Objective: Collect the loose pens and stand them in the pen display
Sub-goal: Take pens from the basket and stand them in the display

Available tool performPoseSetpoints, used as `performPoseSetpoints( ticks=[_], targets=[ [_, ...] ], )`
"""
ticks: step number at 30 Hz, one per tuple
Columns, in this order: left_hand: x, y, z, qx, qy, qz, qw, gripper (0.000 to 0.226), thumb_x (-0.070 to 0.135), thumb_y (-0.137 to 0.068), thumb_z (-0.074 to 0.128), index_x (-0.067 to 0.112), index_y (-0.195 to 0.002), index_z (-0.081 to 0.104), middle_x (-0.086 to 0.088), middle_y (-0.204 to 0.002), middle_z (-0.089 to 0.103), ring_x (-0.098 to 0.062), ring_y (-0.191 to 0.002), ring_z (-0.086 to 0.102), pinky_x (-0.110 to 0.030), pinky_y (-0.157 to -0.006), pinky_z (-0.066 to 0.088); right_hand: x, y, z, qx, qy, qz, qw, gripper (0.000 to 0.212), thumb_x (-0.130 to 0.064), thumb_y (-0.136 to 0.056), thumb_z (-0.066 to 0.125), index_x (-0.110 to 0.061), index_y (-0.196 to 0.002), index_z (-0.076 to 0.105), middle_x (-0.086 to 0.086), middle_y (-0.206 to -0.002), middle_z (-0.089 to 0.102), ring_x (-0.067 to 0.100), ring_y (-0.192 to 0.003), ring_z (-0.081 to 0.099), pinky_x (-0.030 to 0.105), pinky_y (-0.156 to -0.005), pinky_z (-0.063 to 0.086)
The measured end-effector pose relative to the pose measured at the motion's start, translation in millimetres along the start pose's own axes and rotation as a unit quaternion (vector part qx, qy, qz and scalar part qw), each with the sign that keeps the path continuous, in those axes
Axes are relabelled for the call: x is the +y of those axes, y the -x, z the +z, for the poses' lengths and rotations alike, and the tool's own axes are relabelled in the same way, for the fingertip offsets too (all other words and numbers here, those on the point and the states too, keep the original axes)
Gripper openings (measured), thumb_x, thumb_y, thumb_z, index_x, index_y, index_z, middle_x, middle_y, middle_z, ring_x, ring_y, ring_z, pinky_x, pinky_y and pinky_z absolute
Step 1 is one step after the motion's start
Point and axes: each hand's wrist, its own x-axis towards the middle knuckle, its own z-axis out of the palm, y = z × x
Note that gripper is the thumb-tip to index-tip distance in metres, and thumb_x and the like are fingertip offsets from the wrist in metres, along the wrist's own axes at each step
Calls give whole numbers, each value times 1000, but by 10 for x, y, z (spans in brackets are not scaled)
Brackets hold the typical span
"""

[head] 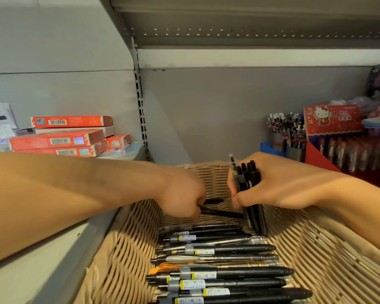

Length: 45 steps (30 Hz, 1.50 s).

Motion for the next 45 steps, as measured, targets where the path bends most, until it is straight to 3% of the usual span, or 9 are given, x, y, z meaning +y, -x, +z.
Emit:
performPoseSetpoints(
  ticks=[9, 14, 18, 25, 27, 30, 34, 41, 45],
  targets=[
    [28, -4, -135, 226, 236, 22, 945, 11, 35, -87, 70, 34, -91, 60, 12, -84, 63, -4, -78, 59, -26, -68, 49, -13, -25, 7, 48, 22, 10, 999, 35, -30, -88, 76, -39, -58, 62, -14, -56, 55, -1, -53, 50, 13, -55, 35],
    [50, 34, -167, 226, 353, 45, 907, 15, 27, -84, 76, 25, -95, 66, -6, -95, 73, -24, -85, 67, -46, -87, 54, -22, -14, 11, 71, 49, 26, 996, 17, -36, -86, 76, -26, -75, 69, 0, -78, 71, 15, -75, 66, 32, -72, 49],
    [58, 37, -165, 200, 441, 68, 872, 17, 15, -85, 76, 18, -95, 62, -22, -95, 70, -17, -70, 64, -37, -75, 58, -17, -21, 13, 77, 52, 26, 995, 17, -38, -84, 77, -25, -77, 70, 1, -77, 69, 8, -66, 61, 22, -62, 42],
    [30, 38, -148, 133, 525, 91, 836, 24, 2, -89, 68, 8, -105, 51, -1, -82, 74, -14, -80, 71, -28, -76, 57, 21, -23, 3, 70, 33, -10, 997, 6, -31, -85, 76, -29, -83, 70, -2, -79, 71, 14, -75, 65, 31, -72, 50],
    [27, 31, -163, 120, 484, 71, 864, 17, 5, -91, 65, 9, -102, 53, -2, -90, 75, -15, -85, 71, -33, -83, 56, 19, -22, 3, 68, 38, -12, 997, 9, -30, -85, 76, -31, -79, 69, -3, -77, 70, 12, -72, 64, 31, -70, 50],
    [18, 15, -104, 41, 198, 40, 979, 21, 27, -96, 61, 18, -114, 64, 9, -101, 69, -10, -95, 62, -27, -83, 49, 30, -16, 4, 71, 43, 6, 997, 7, -30, -87, 75, -25, -83, 71, -1, -81, 73, 12, -75, 68, 35, -75, 53],
    [55, -9, 16, -157, 76, 23, 984, 35, 33, -101, 53, 14, -130, 59, 11, -90, 59, -4, -79, 50, -22, -68, 36, 18, 3, 10, 52, 33, 3, 998, 4, -34, -88, 74, -33, -85, 73, -16, -85, 75, -1, -81, 68, 18, -77, 53],
    [33, -24, 30, -110, 36, 27, 993, 28, 27, -100, 55, 16, -125, 58, 3, -90, 63, -14, -83, 54, -27, -67, 40, 12, -15, 16, 51, 41, -5, 998, 6, -26, -89, 74, -29, -85, 70, -7, -80, 70, 3, -73, 64, 23, -71, 49],
    [12, 7, -22, 20, 38, 23, 999, 30, 32, -99, 52, 25, -127, 61, 9, -99, 61, -12, -95, 55, -27, -78, 43, 9, -25, 9, 45, 37, -2, 998, 14, -26, -90, 73, -27, -78, 65, -11, -68, 63, 2, -64, 58, 23, -64, 46]
  ],
)
